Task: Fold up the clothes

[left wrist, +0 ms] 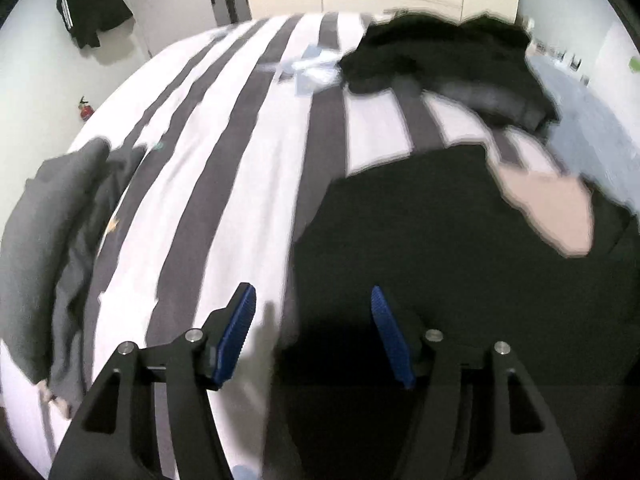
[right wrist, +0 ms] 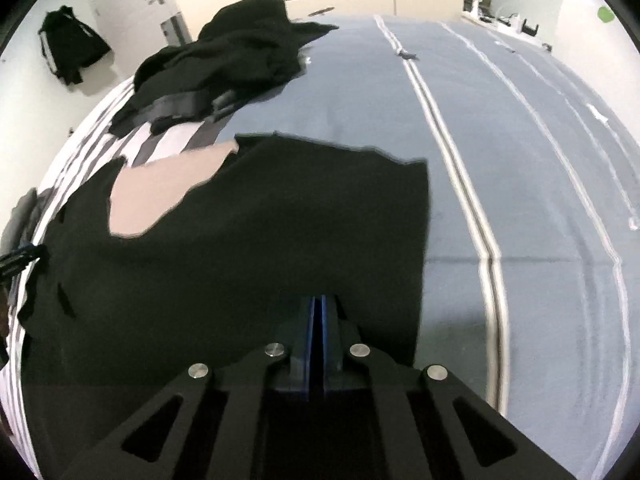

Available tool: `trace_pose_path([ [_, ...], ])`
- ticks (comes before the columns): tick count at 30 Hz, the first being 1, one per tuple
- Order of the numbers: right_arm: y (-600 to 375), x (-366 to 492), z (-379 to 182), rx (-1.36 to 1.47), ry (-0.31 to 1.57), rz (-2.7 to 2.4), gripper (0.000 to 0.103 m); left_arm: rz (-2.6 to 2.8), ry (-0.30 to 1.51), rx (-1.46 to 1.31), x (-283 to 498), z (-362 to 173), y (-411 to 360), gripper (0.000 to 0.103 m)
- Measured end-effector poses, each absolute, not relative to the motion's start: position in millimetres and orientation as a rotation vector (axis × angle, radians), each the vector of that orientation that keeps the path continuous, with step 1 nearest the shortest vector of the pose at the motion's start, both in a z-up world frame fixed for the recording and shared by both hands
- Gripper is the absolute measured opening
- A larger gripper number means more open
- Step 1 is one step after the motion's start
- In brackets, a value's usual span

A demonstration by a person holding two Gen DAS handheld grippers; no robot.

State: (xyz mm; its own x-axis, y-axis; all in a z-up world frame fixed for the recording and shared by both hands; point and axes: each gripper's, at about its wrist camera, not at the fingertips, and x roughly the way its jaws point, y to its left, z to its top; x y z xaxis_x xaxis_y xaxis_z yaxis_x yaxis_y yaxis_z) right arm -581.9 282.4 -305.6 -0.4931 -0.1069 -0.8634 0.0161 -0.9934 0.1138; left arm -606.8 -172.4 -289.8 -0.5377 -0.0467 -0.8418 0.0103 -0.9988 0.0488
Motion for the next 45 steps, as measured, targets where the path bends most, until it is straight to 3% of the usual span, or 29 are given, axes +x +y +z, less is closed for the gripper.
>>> trace_pose_path([
  [3, 279.4, -594.0, -291.6, 1.477, -0.126, -2.706, 0.032, -2.746, -0.062, 1.499, -621.6, -291.2, -157.3, 0.058],
  [7, 284.3, -621.7, -311.3, 1.547, -0.062, -2.735, 0.033, -2.653, -0.185, 1.608, -646.5, -322.3, -140.6, 0.06],
  [9, 294.9, -631.4, -329.5, 1.608, -0.065, -2.73, 0.031, -2.655, -0.145, 1.586, -649.3, -322.3, -147.0, 0.068],
  [11, 309.7, -633.3, -331.9, 1.59, -0.169, -2.728, 0.031, -2.653, -0.084, 1.543, -649.8, -315.0, -154.3, 0.068],
  [16, 318.0, -608.6, -296.4, 1.513, -0.141, -2.853, 0.036, -2.709, 0.113, 1.421, -620.0, -274.0, -168.9, 0.068],
  [22, 322.2, -526.6, -285.9, 1.536, -0.145, -2.869, 0.041, -2.731, 0.236, 1.447, -533.9, -261.1, -185.2, 0.068],
  [34, 309.7, -342.0, -322.6, 1.793, -0.275, -2.75, 0.043, -2.673, 0.093, 1.638, -357.7, -296.8, -189.8, 0.068],
  [45, 297.6, -220.7, -334.2, 1.675, -0.172, -2.665, 0.044, -2.585, 0.113, 1.636, -200.6, -315.6, -192.4, 0.068],
])
